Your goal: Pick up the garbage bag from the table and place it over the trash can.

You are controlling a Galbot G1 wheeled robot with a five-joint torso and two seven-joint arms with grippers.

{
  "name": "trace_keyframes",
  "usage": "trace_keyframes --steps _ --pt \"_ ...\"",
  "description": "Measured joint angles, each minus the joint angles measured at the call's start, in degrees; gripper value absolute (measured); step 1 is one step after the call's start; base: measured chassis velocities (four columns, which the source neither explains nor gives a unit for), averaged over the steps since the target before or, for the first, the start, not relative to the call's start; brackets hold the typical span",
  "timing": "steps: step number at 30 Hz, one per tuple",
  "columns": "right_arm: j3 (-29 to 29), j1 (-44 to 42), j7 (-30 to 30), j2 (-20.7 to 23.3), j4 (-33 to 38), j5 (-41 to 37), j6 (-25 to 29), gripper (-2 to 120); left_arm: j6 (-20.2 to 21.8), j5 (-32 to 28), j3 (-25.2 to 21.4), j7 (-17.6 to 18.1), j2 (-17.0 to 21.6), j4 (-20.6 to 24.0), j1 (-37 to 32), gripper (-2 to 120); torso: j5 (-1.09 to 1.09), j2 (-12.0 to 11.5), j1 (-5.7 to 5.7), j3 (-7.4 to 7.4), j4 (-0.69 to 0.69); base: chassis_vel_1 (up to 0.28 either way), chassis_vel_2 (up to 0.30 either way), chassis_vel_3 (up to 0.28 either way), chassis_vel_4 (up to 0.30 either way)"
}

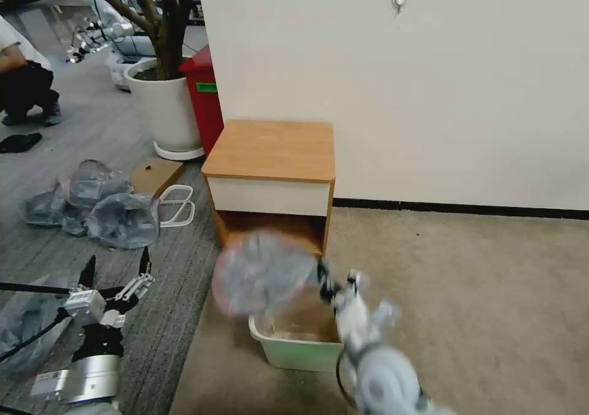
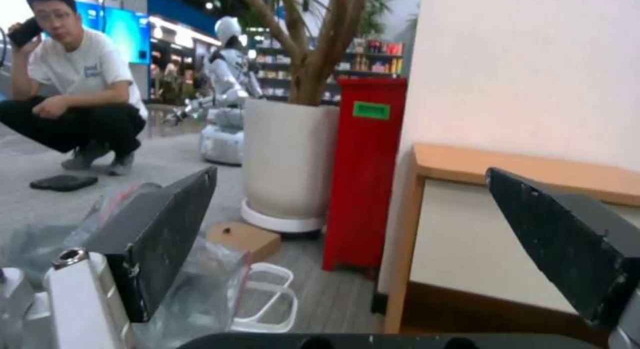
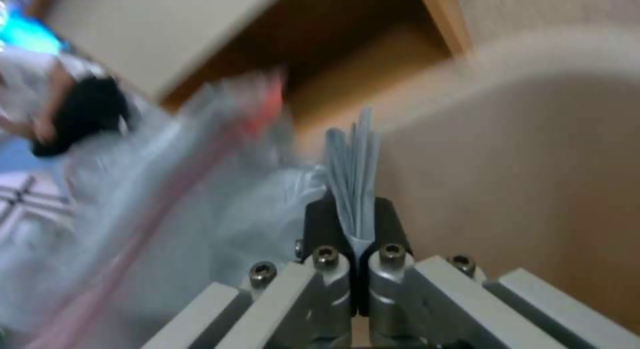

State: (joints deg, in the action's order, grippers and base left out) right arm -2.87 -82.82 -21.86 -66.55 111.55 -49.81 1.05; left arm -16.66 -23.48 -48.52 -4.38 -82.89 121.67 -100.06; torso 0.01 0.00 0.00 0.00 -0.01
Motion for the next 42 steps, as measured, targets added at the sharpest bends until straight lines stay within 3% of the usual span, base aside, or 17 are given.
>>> trace_keyframes --steps 31,39,42 --pt "1.02 -3.21 -0.9 0.29 5.29 3.17 -3.47 0 0.4 0.6 2.0 0.02 -0.07 -2.13 1.68 100 -0.01 0.0 0.0 0.0 0.01 0.0 0.0 0.0 0.0" --pt "1.69 -4.14 -1.59 0.94 6.85 4.67 -3.67 26 0.39 1.52 3.01 0.01 0.38 -2.19 1.97 100 0.0 0.0 0.0 0.0 0.01 0.0 0.0 0.0 0.0" --pt "1.9 -5.05 -3.31 1.13 7.86 7.18 -3.58 43 0.04 1.84 3.73 -0.29 0.93 -1.51 1.65 100 0.0 -0.01 0.0 0.0 0.01 0.0 0.0 0.0 0.0"
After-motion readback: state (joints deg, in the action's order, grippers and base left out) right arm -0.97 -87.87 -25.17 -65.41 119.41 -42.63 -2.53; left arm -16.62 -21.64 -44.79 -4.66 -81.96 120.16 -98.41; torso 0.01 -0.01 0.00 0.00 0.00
